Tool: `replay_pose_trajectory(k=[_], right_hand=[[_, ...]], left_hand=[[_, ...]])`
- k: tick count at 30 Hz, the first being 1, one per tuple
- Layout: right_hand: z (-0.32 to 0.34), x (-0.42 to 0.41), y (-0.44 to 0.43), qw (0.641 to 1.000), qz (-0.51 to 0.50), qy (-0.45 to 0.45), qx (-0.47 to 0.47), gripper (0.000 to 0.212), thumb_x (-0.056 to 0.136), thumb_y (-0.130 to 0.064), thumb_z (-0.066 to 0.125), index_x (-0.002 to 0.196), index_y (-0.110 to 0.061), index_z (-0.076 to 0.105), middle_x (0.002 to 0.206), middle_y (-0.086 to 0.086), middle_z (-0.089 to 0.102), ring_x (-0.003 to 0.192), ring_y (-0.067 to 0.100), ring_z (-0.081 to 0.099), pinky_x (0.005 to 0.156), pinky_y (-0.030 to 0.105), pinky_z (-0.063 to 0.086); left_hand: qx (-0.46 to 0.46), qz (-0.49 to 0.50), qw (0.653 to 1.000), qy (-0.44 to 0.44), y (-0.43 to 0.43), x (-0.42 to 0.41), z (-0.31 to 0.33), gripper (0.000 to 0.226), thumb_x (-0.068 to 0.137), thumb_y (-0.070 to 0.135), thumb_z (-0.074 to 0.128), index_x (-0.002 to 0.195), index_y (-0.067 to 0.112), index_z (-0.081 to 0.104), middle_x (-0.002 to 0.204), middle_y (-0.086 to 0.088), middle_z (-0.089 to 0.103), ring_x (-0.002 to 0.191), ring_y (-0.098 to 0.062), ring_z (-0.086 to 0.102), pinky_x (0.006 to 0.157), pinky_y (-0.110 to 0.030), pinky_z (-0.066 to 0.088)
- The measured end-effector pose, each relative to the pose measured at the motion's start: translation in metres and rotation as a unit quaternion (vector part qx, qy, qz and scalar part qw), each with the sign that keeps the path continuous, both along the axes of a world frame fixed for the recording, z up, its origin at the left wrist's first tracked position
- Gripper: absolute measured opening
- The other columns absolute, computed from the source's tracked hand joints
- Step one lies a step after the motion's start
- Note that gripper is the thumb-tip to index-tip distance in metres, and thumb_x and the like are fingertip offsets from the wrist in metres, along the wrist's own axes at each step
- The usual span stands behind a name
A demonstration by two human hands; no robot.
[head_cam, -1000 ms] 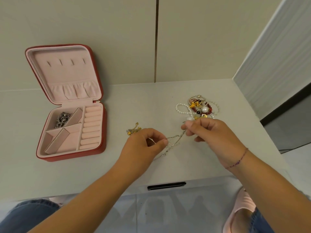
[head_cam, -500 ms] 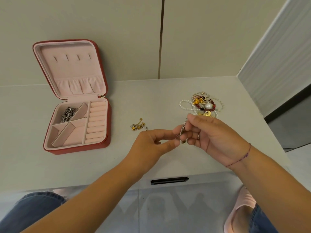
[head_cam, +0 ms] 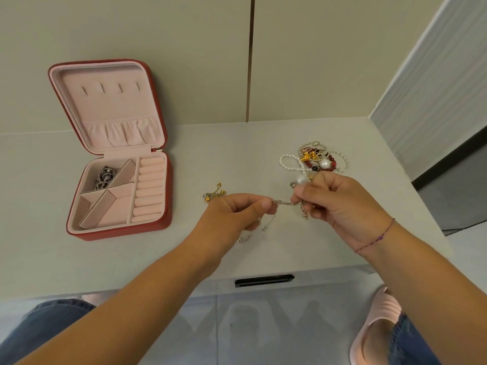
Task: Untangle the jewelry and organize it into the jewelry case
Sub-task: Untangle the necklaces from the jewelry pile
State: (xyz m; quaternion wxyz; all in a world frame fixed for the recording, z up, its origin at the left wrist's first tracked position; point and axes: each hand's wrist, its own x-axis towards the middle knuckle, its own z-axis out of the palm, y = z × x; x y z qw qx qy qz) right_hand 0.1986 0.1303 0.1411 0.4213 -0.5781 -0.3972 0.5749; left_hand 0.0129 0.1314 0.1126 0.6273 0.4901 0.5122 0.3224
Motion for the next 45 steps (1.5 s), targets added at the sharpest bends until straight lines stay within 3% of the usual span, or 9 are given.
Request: replay_pose_trajectory(k=[4,7,13,21,28,31,36,40,45], right_hand=[[-0.005,-0.002,0.000,0.997,0.032,-0.066,0.020,0.019,0.081,0.000,0.066,0.073,-0.014,0.056,0.065,0.001,0.067,0.052,0.008,0.050,0.049,0.017,0.036],[-0.008,-0.003,-0.002,0.992,0.065,-0.106,0.027,0.014,0.082,-0.004,0.068,0.088,-0.017,0.068,0.063,-0.005,0.063,0.052,0.003,0.050,0.049,0.012,0.037],[-0.010,-0.006,-0.003,0.980,0.086,-0.176,0.046,0.013,0.083,-0.016,0.068,0.082,-0.028,0.074,0.093,-0.005,0.070,0.065,0.012,0.052,0.059,0.022,0.042],[-0.006,-0.007,-0.003,0.985,0.145,-0.085,0.036,0.017,0.092,-0.010,0.056,0.097,-0.012,0.072,0.067,-0.006,0.067,0.061,0.007,0.059,0.057,0.017,0.047],[-0.007,-0.007,-0.004,0.983,0.138,-0.106,0.063,0.003,0.084,-0.010,0.067,0.083,-0.011,0.070,0.069,-0.001,0.069,0.056,0.005,0.055,0.054,0.016,0.044],[-0.006,-0.008,-0.004,0.985,0.116,-0.099,0.076,0.004,0.081,-0.008,0.070,0.079,-0.010,0.069,0.060,-0.008,0.064,0.051,0.002,0.052,0.051,0.013,0.042],[-0.006,-0.006,-0.002,0.987,0.104,-0.095,0.078,0.007,0.081,-0.011,0.070,0.076,-0.015,0.069,0.054,-0.012,0.059,0.051,0.002,0.049,0.052,0.013,0.040],[-0.009,-0.006,-0.001,0.992,0.098,-0.054,0.063,0.005,0.080,-0.016,0.067,0.076,-0.018,0.069,0.064,-0.009,0.062,0.063,0.004,0.052,0.061,0.018,0.041],[-0.012,-0.005,0.000,0.993,0.114,-0.002,0.033,0.017,0.076,-0.031,0.061,0.080,-0.016,0.068,0.085,0.000,0.069,0.088,0.010,0.061,0.083,0.026,0.046]], left_hand=[[-0.005,0.002,1.000,-0.005,-0.001,0.002,0.002,0.016,0.083,0.029,0.066,0.091,0.020,0.076,0.088,0.011,0.074,0.084,0.003,0.063,0.082,-0.017,0.044],[-0.001,-0.003,1.000,0.002,0.000,0.002,0.001,0.015,0.083,0.029,0.068,0.092,0.021,0.076,0.094,0.006,0.074,0.097,-0.006,0.065,0.085,-0.014,0.046],[0.005,-0.011,1.000,-0.009,-0.001,0.004,0.003,0.024,0.073,0.037,0.070,0.089,0.021,0.076,0.093,0.005,0.075,0.095,-0.007,0.066,0.081,-0.014,0.044],[0.030,-0.002,0.999,0.016,0.001,0.005,0.005,0.012,0.083,0.030,0.070,0.085,0.020,0.076,0.088,0.002,0.074,0.088,-0.008,0.066,0.079,-0.015,0.047],[0.032,-0.011,0.999,0.017,0.000,0.006,0.005,0.016,0.083,0.033,0.068,0.084,0.018,0.073,0.088,-0.012,0.069,0.078,-0.013,0.056,0.074,-0.021,0.045],[0.038,-0.020,0.999,-0.001,-0.001,0.007,0.007,0.028,0.070,0.040,0.071,0.086,0.016,0.070,0.079,-0.004,0.069,0.077,-0.011,0.058,0.074,-0.024,0.046],[0.044,-0.021,0.999,-0.023,0.000,0.006,0.006,0.010,0.082,0.016,0.070,0.091,0.011,0.069,0.077,0.002,0.070,0.075,-0.008,0.061,0.074,-0.020,0.048],[0.027,-0.021,0.999,-0.039,0.002,0.005,0.008,0.006,0.087,0.017,0.064,0.091,0.014,0.069,0.078,0.007,0.069,0.077,-0.003,0.063,0.078,-0.015,0.048],[-0.004,-0.040,0.998,-0.054,0.003,0.004,0.008,0.011,0.079,0.027,0.064,0.081,0.019,0.071,0.084,0.000,0.071,0.088,-0.012,0.063,0.094,-0.031,0.046]])
